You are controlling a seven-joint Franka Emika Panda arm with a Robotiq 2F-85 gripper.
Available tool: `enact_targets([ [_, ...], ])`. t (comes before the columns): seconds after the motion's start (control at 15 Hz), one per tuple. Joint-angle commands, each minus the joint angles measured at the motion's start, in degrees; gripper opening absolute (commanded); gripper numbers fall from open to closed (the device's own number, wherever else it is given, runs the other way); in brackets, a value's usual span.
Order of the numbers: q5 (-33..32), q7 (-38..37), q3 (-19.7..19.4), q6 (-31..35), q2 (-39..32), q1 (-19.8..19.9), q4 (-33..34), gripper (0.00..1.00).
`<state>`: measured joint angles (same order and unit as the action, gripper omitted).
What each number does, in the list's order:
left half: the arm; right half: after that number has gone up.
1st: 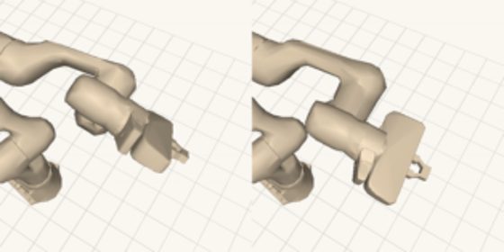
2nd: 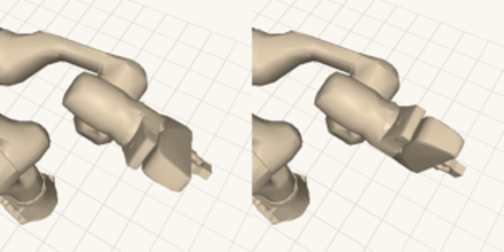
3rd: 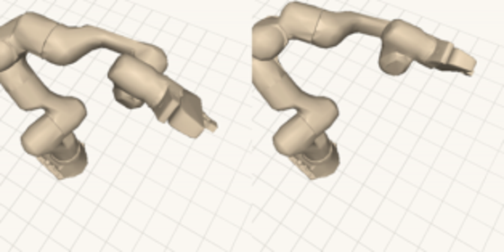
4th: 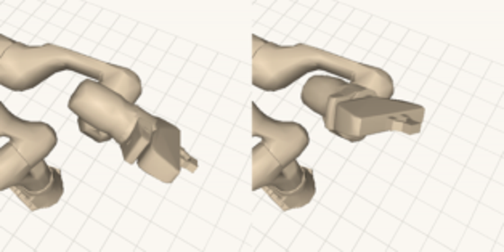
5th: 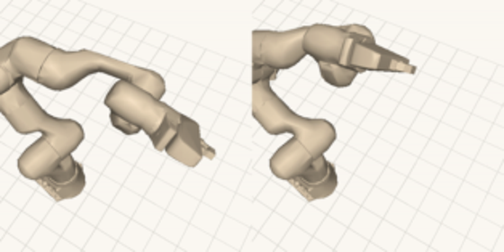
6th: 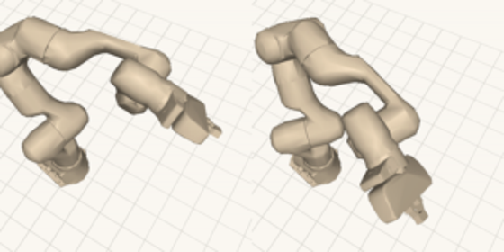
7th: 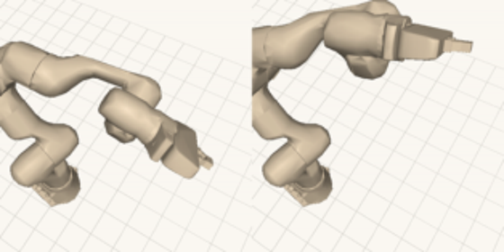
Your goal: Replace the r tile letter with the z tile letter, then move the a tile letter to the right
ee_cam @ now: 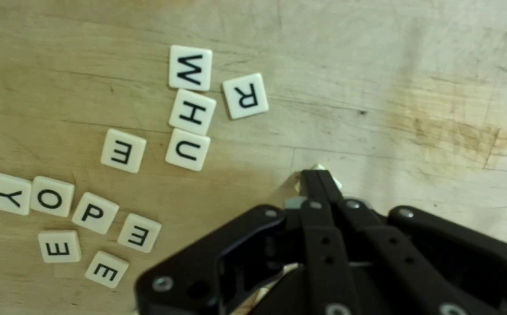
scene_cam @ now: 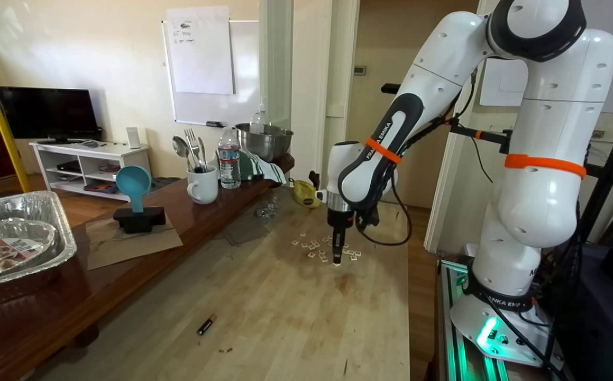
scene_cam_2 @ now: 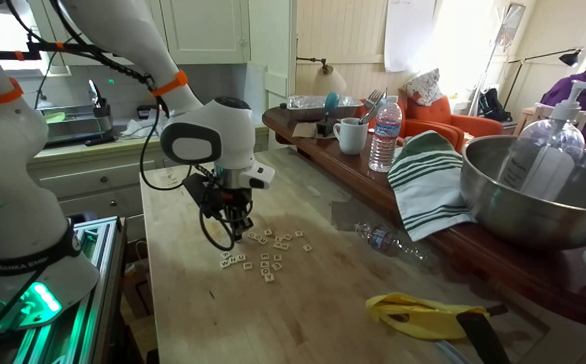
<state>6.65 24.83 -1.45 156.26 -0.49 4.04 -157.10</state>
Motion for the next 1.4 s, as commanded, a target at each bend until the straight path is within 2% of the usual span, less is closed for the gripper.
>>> enact_targets([
  [0.0, 3.5, -3.8, 0.5, -0.5, -1.5, -1.3, 0.0, 0.00],
  [0.53, 6.1, -11.2, 0.5, 0.5, -1.6, -1.7, 0.1, 0.00],
  [1.33, 2.2, -18.0, 0.3, 2.9, -1.6, -1.9, 0.2, 0.00],
])
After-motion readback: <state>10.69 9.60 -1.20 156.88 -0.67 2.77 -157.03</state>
